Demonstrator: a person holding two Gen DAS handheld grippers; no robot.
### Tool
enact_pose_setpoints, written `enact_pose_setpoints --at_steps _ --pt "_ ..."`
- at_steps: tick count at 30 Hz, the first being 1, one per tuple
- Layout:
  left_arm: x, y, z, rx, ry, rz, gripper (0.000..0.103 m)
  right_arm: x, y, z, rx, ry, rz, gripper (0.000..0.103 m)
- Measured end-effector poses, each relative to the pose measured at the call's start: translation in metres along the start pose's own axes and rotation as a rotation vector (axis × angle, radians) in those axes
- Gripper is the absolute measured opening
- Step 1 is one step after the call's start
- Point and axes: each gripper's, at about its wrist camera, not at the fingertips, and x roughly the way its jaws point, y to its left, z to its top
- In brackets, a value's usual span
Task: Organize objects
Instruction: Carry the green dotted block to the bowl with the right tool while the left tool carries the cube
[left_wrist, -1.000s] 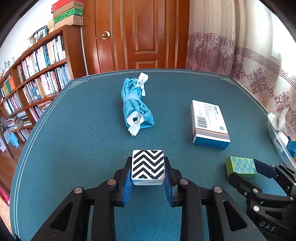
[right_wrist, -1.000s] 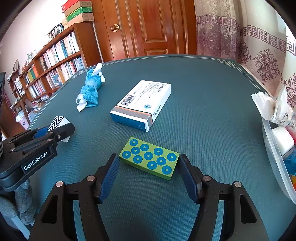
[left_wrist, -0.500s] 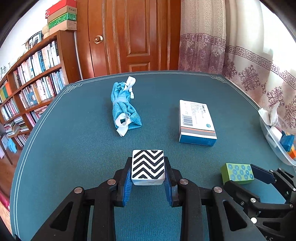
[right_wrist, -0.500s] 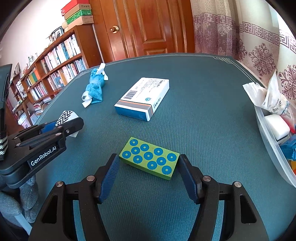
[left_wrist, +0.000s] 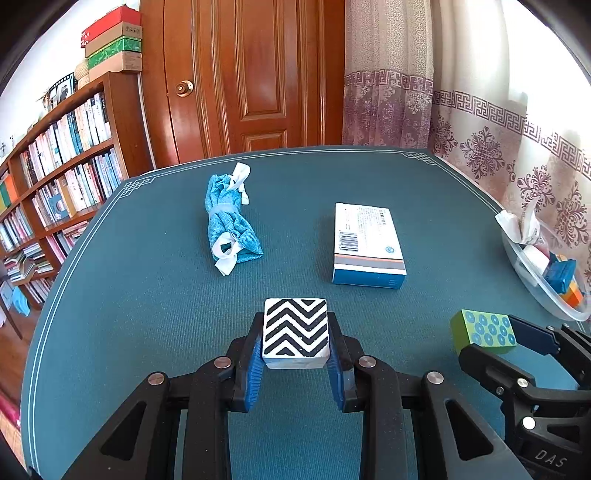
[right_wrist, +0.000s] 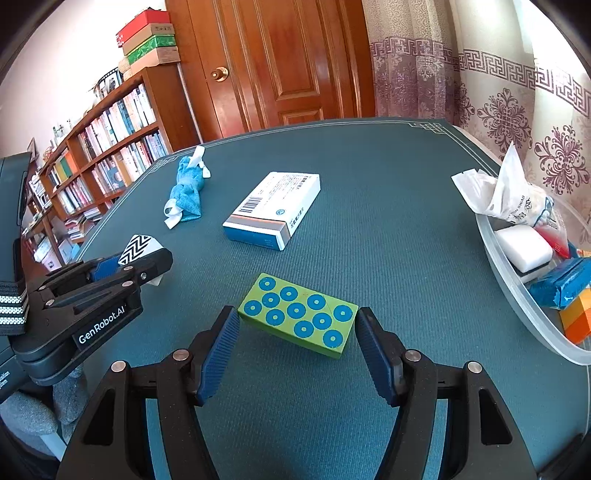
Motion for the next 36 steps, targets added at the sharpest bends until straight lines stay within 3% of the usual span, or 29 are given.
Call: enact_pose_setpoints --at_steps 19,36 --pt "-0.014 -0.036 -0.003 0.085 -0.018 -0.044 0.031 -0.038 -0.036 0.007 0.063 -0.087 -0.074 0.066" --pt "-0.019 -0.092 -0.005 0.18 0.001 -0.088 0.031 -0.08 -0.101 0.006 0.153 -0.178 -0.18 0.066"
